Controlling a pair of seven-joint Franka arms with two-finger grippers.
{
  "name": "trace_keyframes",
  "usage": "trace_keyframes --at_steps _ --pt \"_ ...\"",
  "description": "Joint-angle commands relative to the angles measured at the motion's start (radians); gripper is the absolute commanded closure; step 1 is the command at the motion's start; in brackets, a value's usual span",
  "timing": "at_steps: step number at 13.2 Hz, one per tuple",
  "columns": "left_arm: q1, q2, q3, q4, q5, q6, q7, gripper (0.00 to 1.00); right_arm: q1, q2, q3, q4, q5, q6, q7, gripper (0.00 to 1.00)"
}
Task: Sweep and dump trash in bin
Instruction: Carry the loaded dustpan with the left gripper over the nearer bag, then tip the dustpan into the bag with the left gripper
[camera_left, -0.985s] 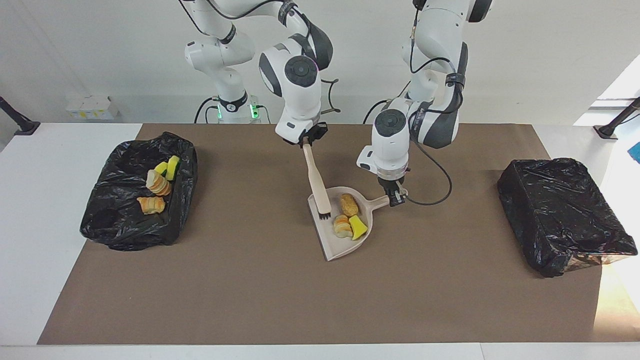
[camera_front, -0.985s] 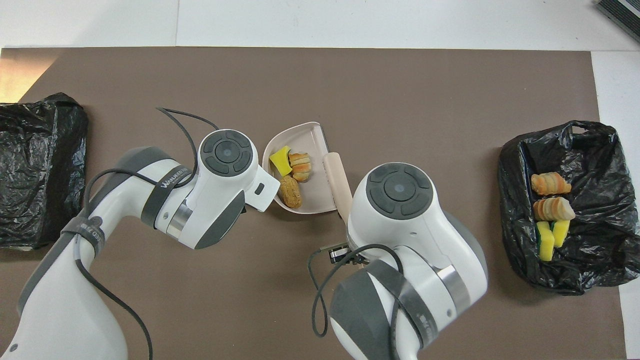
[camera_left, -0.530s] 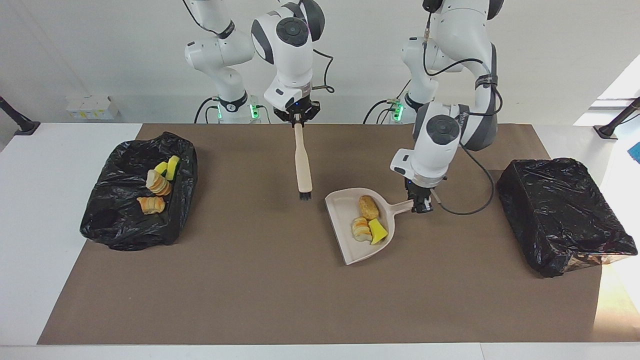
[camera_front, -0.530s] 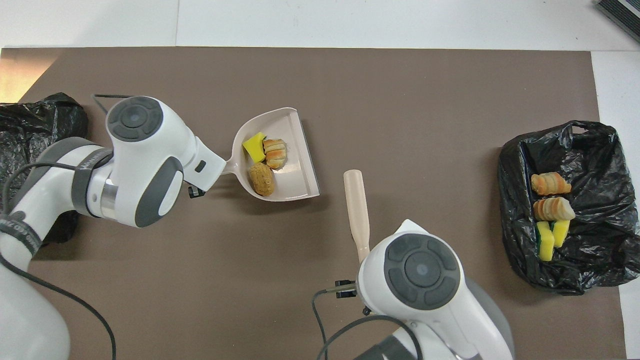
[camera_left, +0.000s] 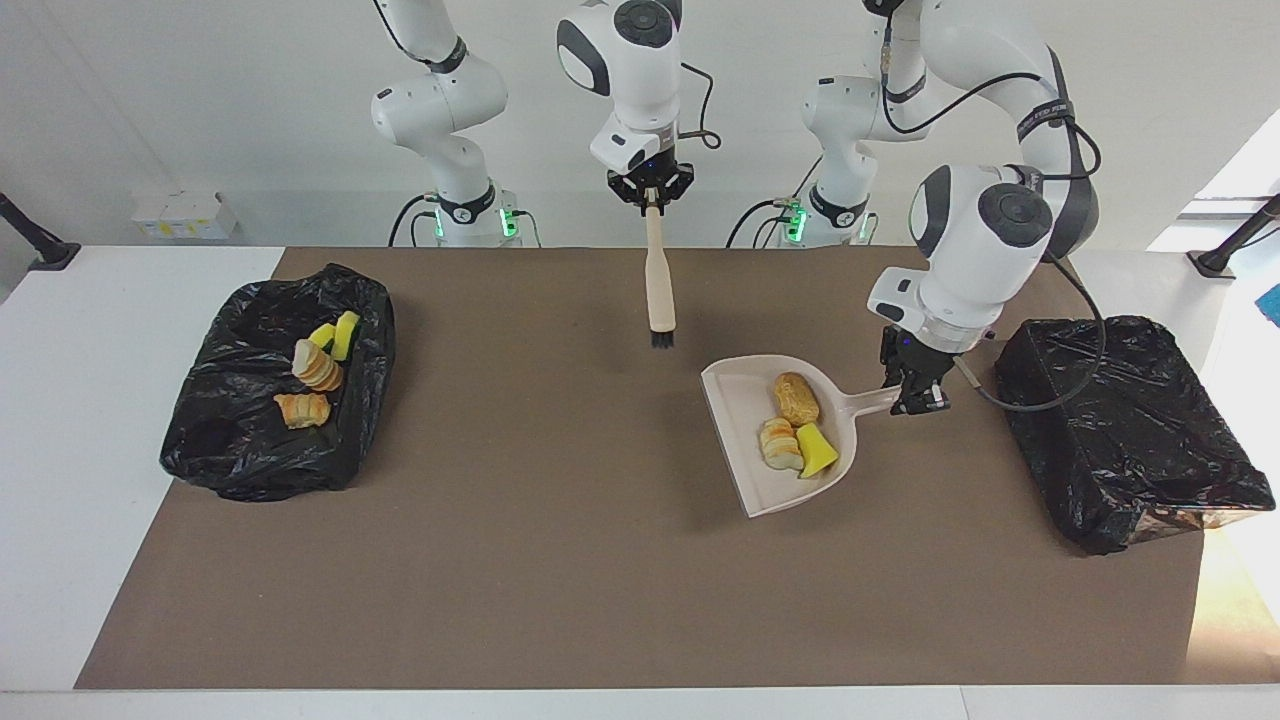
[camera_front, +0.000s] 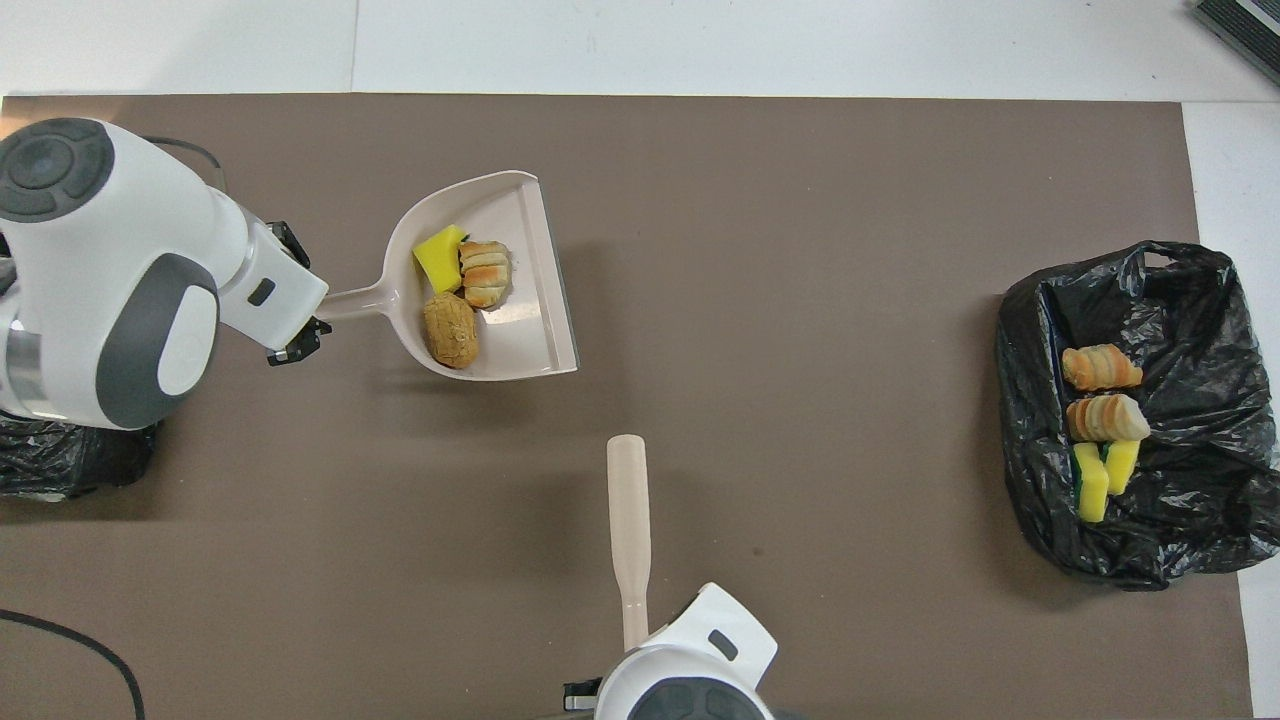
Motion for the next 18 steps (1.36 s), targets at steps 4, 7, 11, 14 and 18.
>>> trace_keyframes --at_steps 4,7,11,14,18 --pt "0.184 -0.032 -0.003 0.109 0.001 -0.151 0.224 1.0 0.12 0.093 -0.001 0.015 0.037 0.086 0.103 1.0" --pt "0.311 -0.034 0.006 0.105 0.018 -0.128 0.395 1.0 0.177 0.117 -0.002 -0.012 0.025 0.154 0.13 1.0" --pt "0.471 -0.032 0.009 0.096 0.022 -0.055 0.616 1.0 0.232 0.157 -0.004 -0.081 0.018 0.289 0.213 1.0" --pt "0.574 -0.005 0.006 0.099 0.056 0.037 0.728 1.0 0.24 0.165 -0.002 -0.113 -0.027 0.323 0.255 1.0" --pt "0.678 0.077 0.009 0.118 0.106 0.166 0.93 1.0 0.241 0.173 -0.002 -0.149 -0.027 0.381 0.255 1.0"
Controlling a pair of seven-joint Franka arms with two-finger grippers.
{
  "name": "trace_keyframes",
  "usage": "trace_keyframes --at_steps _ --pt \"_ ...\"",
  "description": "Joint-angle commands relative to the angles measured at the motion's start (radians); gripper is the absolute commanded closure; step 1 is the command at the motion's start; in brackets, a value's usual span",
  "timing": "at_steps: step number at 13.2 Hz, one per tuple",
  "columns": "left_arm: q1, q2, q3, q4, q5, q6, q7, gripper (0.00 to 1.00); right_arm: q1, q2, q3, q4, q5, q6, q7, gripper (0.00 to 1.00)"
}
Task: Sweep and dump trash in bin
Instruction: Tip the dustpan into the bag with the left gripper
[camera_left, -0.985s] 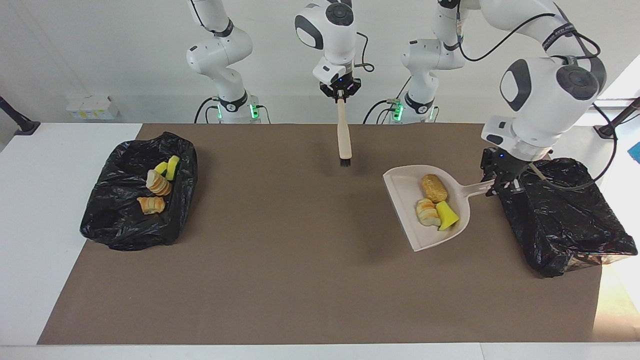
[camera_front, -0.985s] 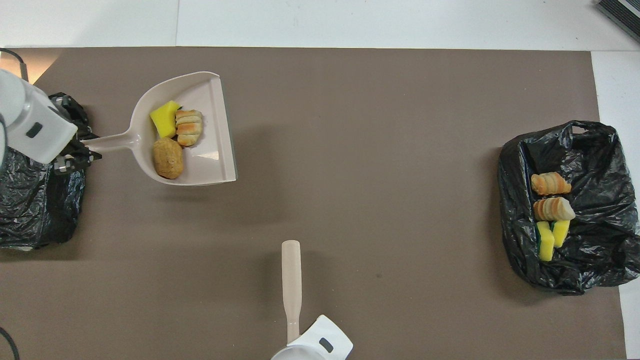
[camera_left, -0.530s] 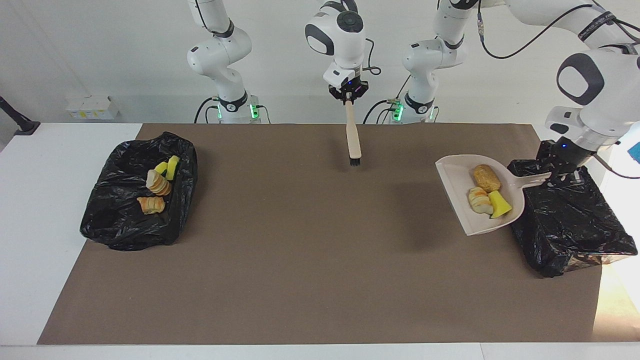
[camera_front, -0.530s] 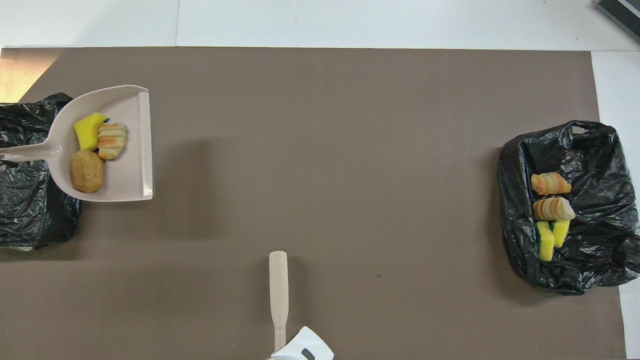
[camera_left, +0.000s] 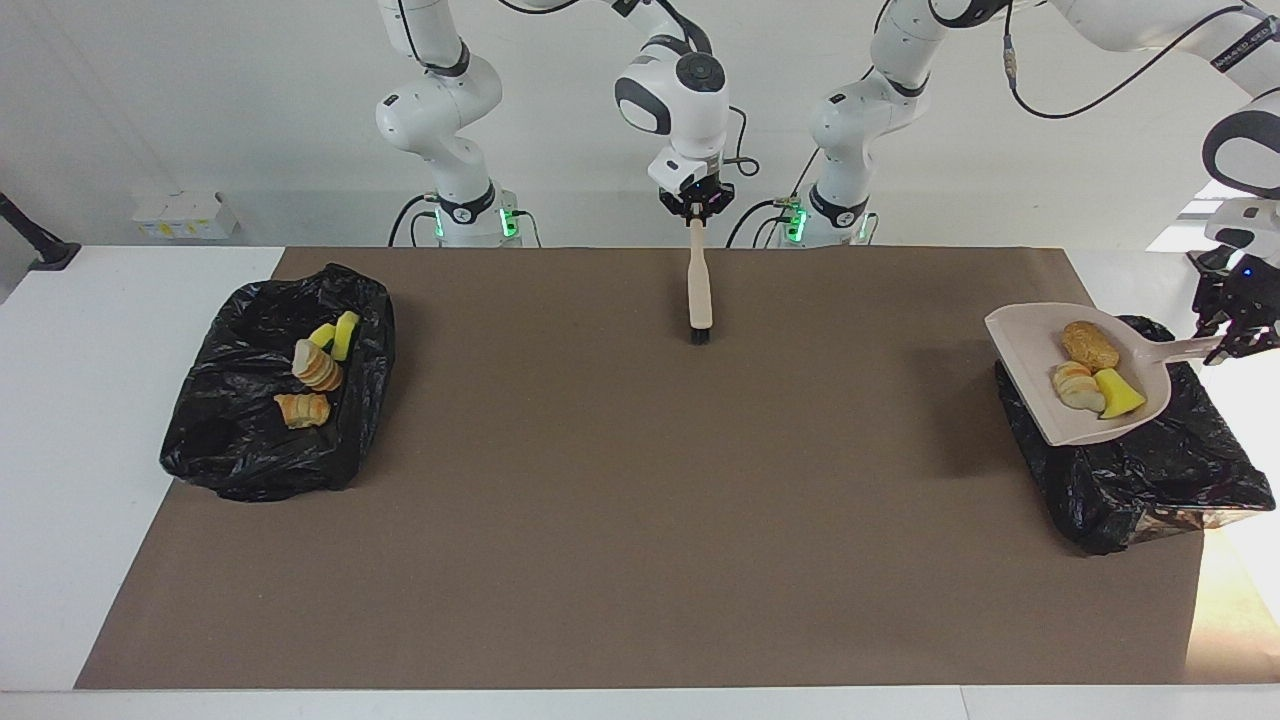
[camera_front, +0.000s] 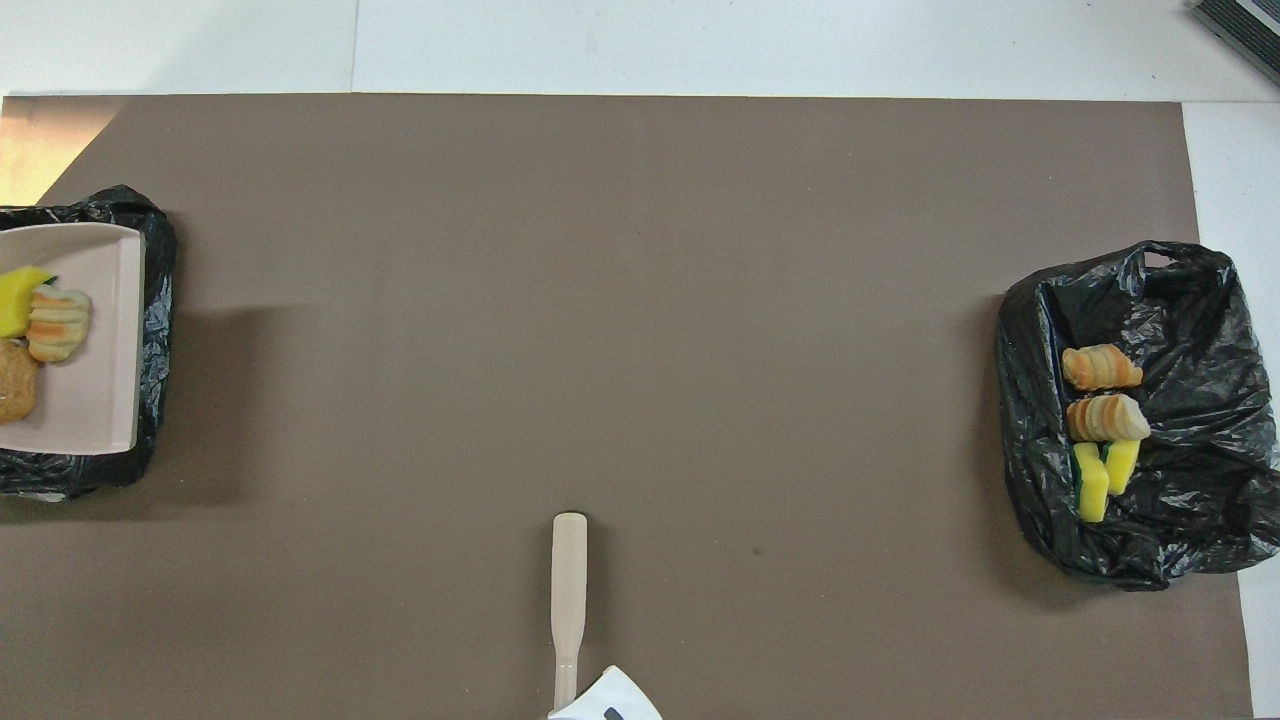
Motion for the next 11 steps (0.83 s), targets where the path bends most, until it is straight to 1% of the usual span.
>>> trace_keyframes --at_steps 1,2,3,4,6,7,9,11 --pt "0.033 0.058 -0.016 0.069 0.114 0.046 0.066 1.0 0.001 -0.009 -0.001 -0.025 -0.024 0.04 0.026 1.0" --pt "0.025 0.092 -0.013 0.138 0.174 0.03 0.06 1.0 0.001 -0.004 -0.001 -0.03 -0.024 0.049 0.026 1.0" --pt "0.022 0.11 -0.011 0.169 0.223 0.023 0.05 1.0 0.001 0.008 -0.001 -0.039 -0.024 0.066 0.026 1.0" --pt "0.022 0.109 -0.01 0.171 0.272 0.024 -0.014 1.0 0.001 0.008 -0.001 -0.041 -0.024 0.077 0.028 1.0" --pt "-0.015 0.103 -0.011 0.166 0.486 0.02 -0.226 1.0 -0.001 0.011 -0.001 -0.041 -0.023 0.077 0.026 1.0" --pt "-0.038 0.094 -0.011 0.143 0.566 0.009 -0.31 1.0 -0.002 0.016 -0.001 -0.041 -0.024 0.077 0.016 1.0" --pt "-0.073 0.077 -0.011 0.12 0.697 -0.016 -0.383 1.0 -0.002 0.048 -0.001 -0.041 -0.024 0.098 0.006 1.0" --pt "-0.101 0.04 -0.011 0.087 0.844 -0.039 -0.478 1.0 -0.002 0.051 -0.001 -0.039 -0.023 0.098 -0.009 0.98"
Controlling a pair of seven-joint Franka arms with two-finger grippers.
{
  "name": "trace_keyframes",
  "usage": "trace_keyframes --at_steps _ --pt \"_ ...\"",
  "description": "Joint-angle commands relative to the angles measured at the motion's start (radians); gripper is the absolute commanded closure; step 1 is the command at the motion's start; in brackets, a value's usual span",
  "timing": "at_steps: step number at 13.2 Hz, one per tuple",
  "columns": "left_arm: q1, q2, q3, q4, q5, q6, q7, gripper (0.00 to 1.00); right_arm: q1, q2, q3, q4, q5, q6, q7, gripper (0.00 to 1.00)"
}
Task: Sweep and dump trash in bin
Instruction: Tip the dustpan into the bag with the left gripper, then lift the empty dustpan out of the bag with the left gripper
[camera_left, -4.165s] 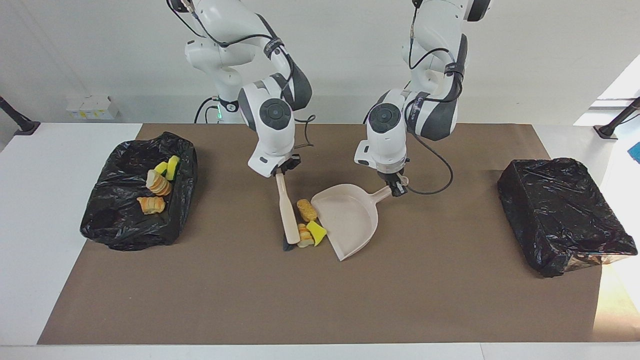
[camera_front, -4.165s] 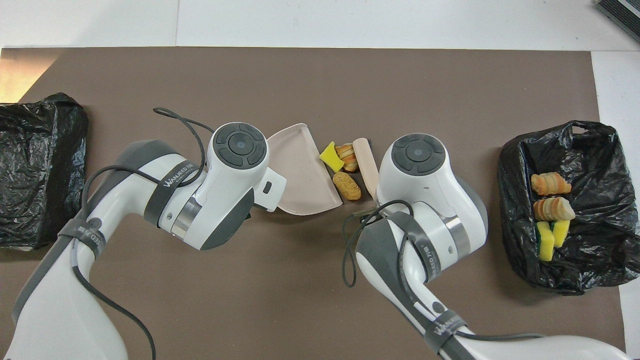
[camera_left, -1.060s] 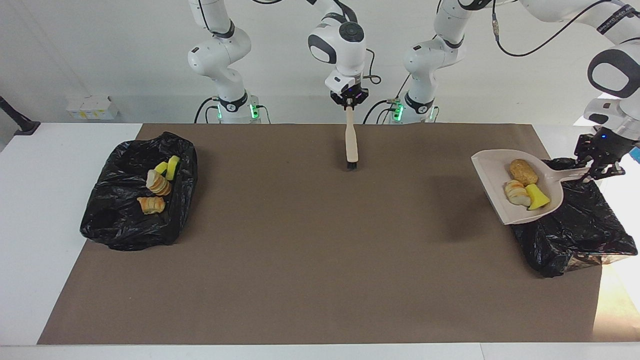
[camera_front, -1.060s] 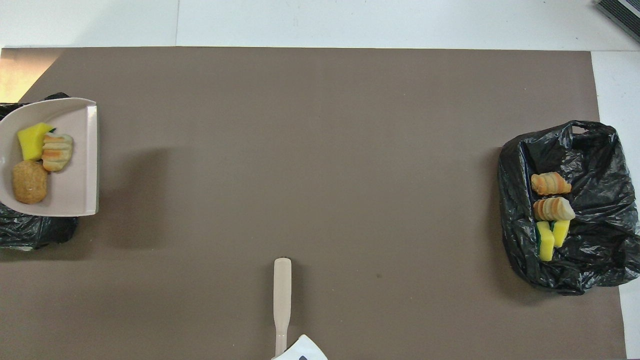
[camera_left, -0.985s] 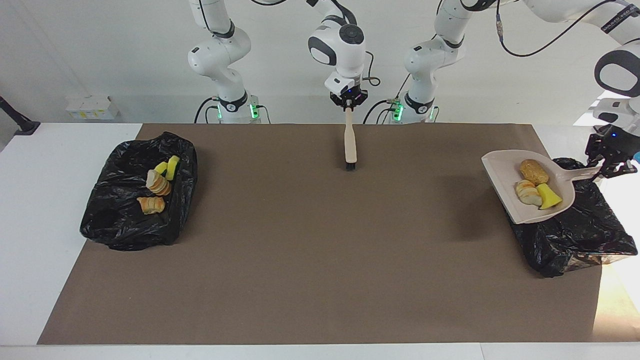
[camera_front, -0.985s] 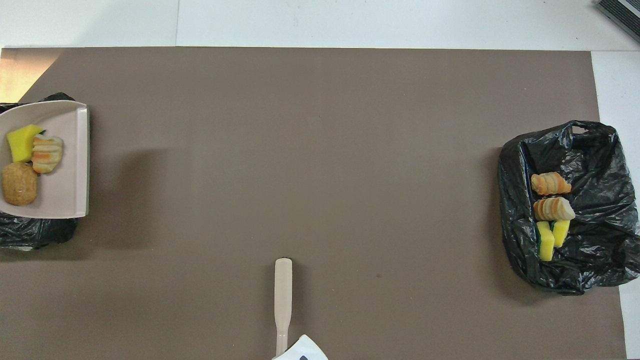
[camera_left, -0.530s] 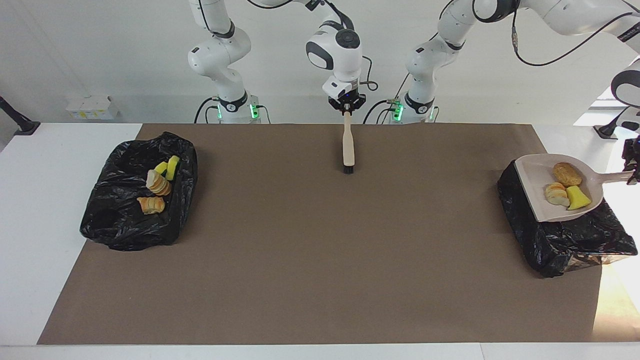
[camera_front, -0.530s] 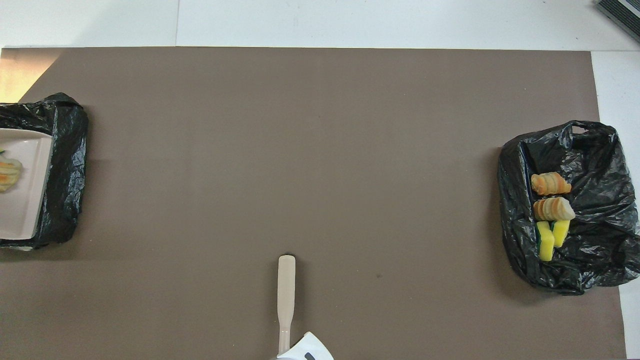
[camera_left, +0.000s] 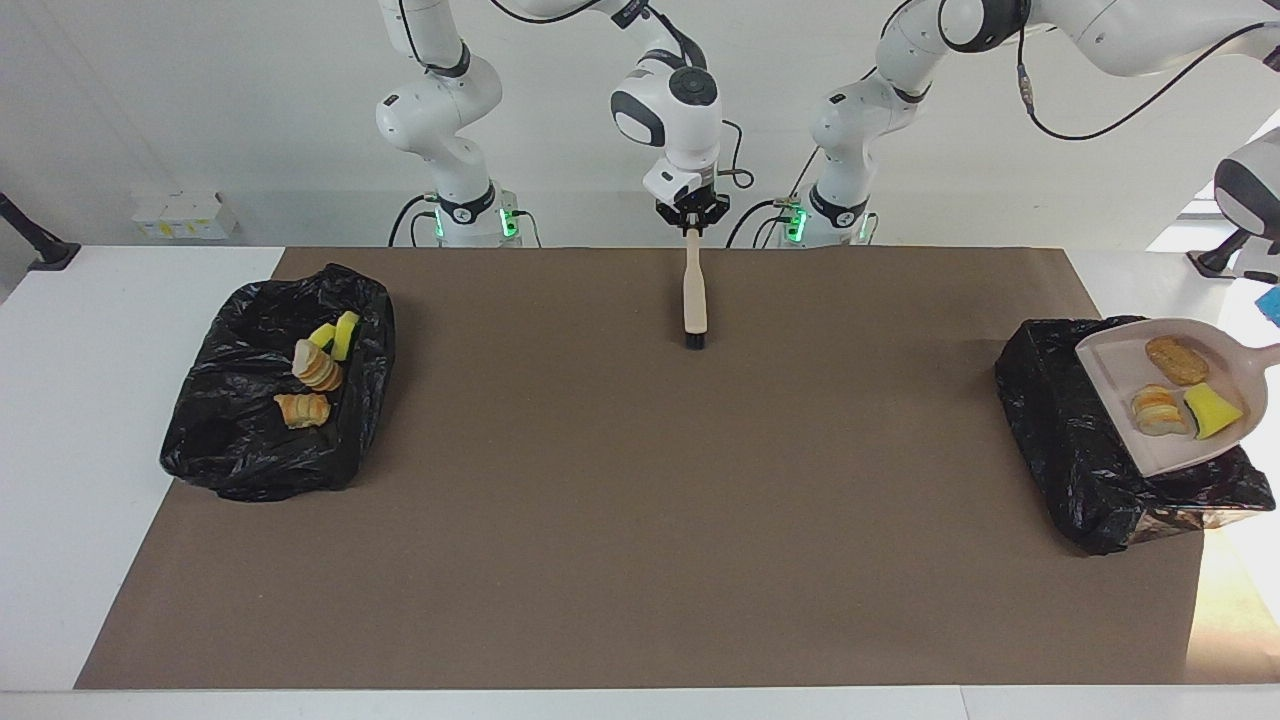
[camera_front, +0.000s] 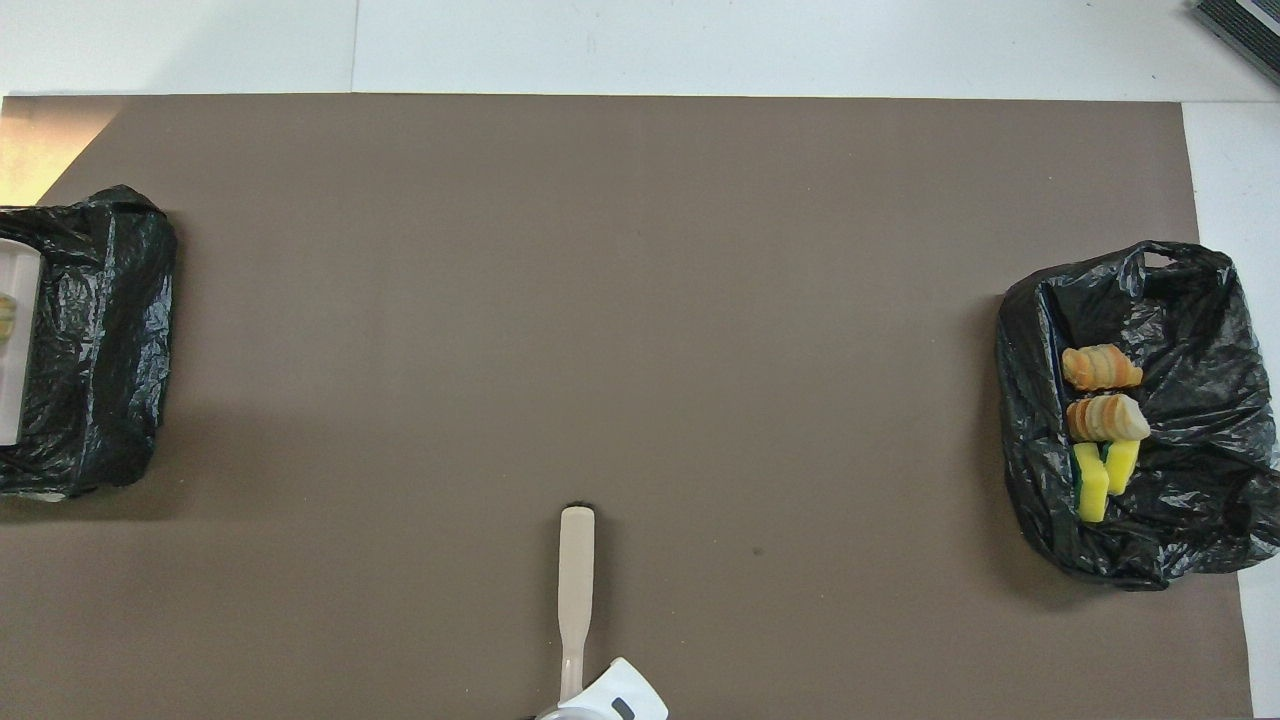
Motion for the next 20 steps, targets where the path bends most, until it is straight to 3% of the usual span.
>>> trace_keyframes --at_steps 1,2,3,5,8,12,14,16,20 --pt "-0.038 -0.072 0.011 -0.063 0.165 -0.026 -0.109 1.0 -0.004 0.023 -0.001 -0.003 -0.018 0.025 -0.013 0.88" --pt "-0.045 -0.102 0.01 -0.086 0.211 -0.024 -0.127 1.0 -0.008 0.027 -0.001 0.001 -0.012 0.025 -0.012 0.76" --pt "-0.046 -0.128 0.01 -0.101 0.252 -0.021 -0.147 1.0 -0.014 0.035 -0.001 0.004 -0.009 0.022 -0.013 0.58" --pt "-0.04 -0.165 0.011 -0.109 0.308 -0.021 -0.161 1.0 -0.017 0.038 -0.002 0.01 -0.007 0.016 -0.012 0.4" --pt "-0.045 -0.202 0.011 -0.111 0.327 -0.034 -0.161 1.0 -0.056 0.064 -0.004 0.047 -0.004 -0.013 0.0 0.35" --pt "-0.071 -0.203 0.002 -0.12 0.345 -0.069 -0.187 1.0 -0.069 0.057 -0.016 0.087 -0.024 -0.013 0.003 0.03" --pt "-0.12 -0.205 -0.003 -0.126 0.307 -0.099 -0.207 1.0 -0.12 0.022 -0.013 0.089 -0.09 -0.068 -0.009 0.0" --pt "-0.166 -0.208 -0.001 -0.132 0.174 -0.129 -0.207 1.0 -0.137 -0.049 -0.011 0.096 -0.104 -0.175 -0.009 0.0" --pt "-0.23 -0.231 -0.003 -0.169 -0.085 -0.201 -0.206 1.0 -0.226 -0.169 -0.016 0.096 -0.103 -0.255 -0.046 0.0"
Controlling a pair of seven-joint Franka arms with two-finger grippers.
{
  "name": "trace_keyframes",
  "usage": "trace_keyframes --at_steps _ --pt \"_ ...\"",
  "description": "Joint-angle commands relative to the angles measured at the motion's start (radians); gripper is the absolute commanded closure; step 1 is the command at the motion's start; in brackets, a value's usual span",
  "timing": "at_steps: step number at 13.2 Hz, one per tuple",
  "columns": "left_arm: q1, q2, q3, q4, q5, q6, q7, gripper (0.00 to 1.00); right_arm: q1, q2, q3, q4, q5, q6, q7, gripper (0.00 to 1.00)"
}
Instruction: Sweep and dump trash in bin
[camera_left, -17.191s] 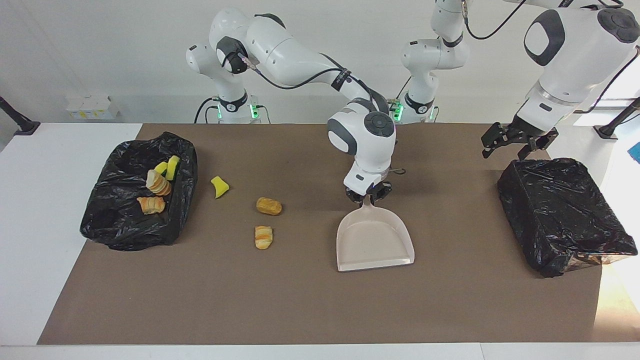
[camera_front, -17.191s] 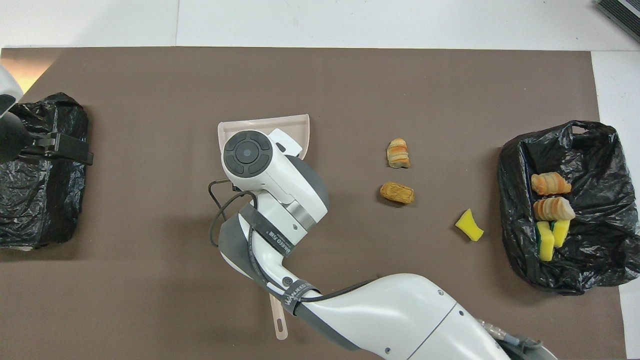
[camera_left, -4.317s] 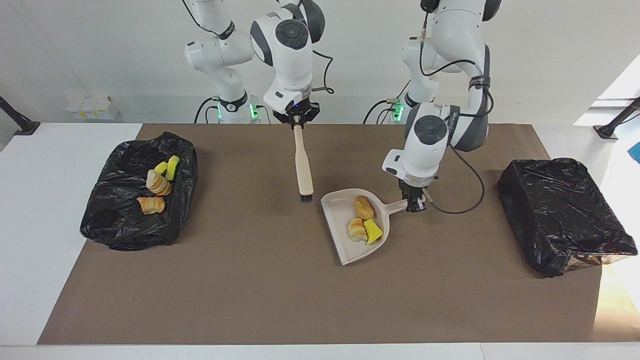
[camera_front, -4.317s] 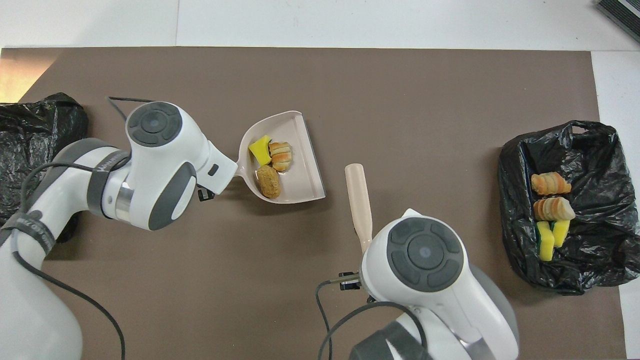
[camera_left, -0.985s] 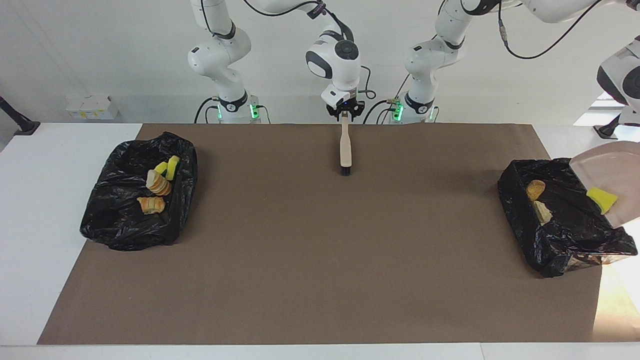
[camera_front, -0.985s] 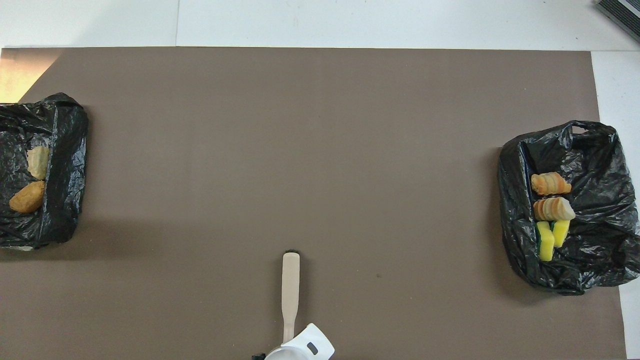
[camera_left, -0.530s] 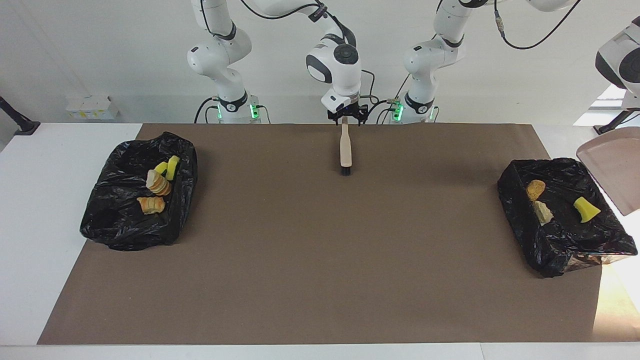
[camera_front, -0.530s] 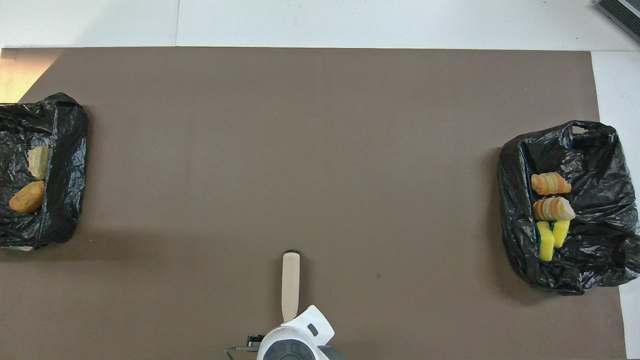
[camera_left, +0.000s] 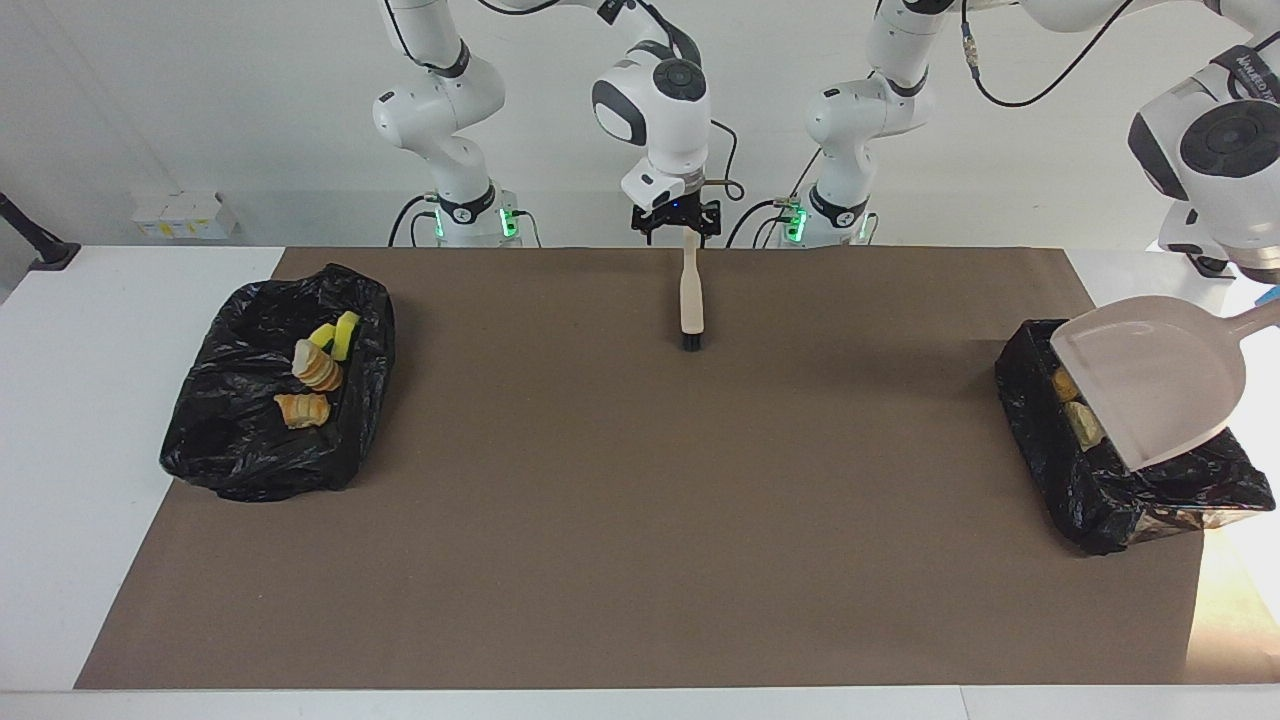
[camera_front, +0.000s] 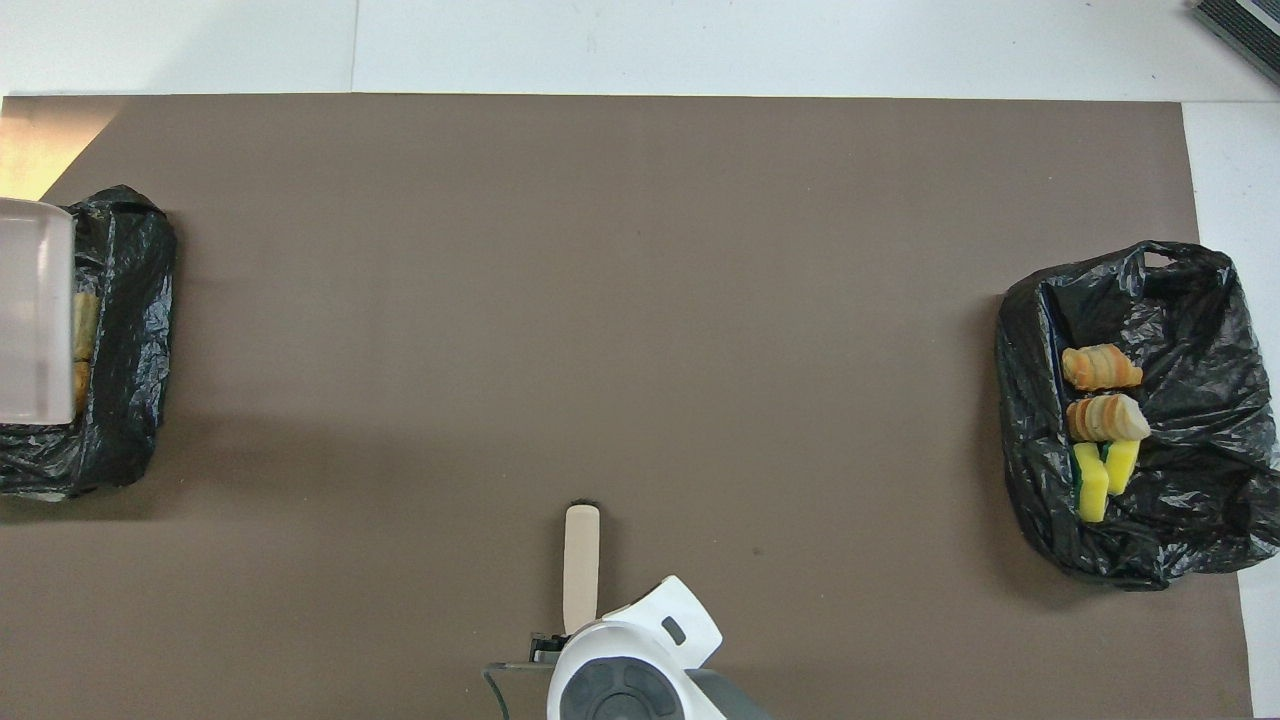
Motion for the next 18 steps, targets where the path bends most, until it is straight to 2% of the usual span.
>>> trace_keyframes --at_steps 1,2,4,6,9,11,15,18 --pt "-0.023 -0.065 0.015 -0.096 -0.199 -0.022 -0.023 1.0 -0.048 -0.096 0.001 -0.015 -0.005 -0.077 -0.025 0.0" --pt "-0.023 -0.08 0.015 -0.129 -0.291 -0.02 -0.053 1.0 -0.071 -0.12 -0.001 -0.014 -0.005 -0.111 -0.028 0.0" --pt "-0.03 -0.077 0.014 -0.166 -0.394 -0.014 -0.139 1.0 -0.129 -0.159 -0.002 -0.002 -0.006 -0.176 -0.053 0.0" --pt "-0.078 -0.062 0.015 -0.209 -0.5 0.027 -0.246 1.0 -0.209 -0.176 -0.007 0.05 -0.005 -0.267 -0.16 0.0" --pt "-0.15 0.007 0.014 -0.246 -0.566 0.113 -0.521 1.0 -0.431 -0.174 -0.008 0.193 -0.007 -0.41 -0.364 0.0" --pt "-0.214 0.018 0.014 -0.265 -0.611 0.15 -0.754 1.0 -0.537 -0.147 -0.007 0.286 -0.011 -0.467 -0.461 0.0" --pt "-0.384 0.056 0.014 -0.265 -0.658 0.184 -1.269 1.0 -0.576 -0.036 -0.01 0.479 -0.144 -0.553 -0.476 0.0" --pt "-0.498 0.056 0.014 -0.265 -0.707 0.172 -1.528 1.0 -0.648 0.057 -0.008 0.638 -0.152 -0.633 -0.536 0.0"
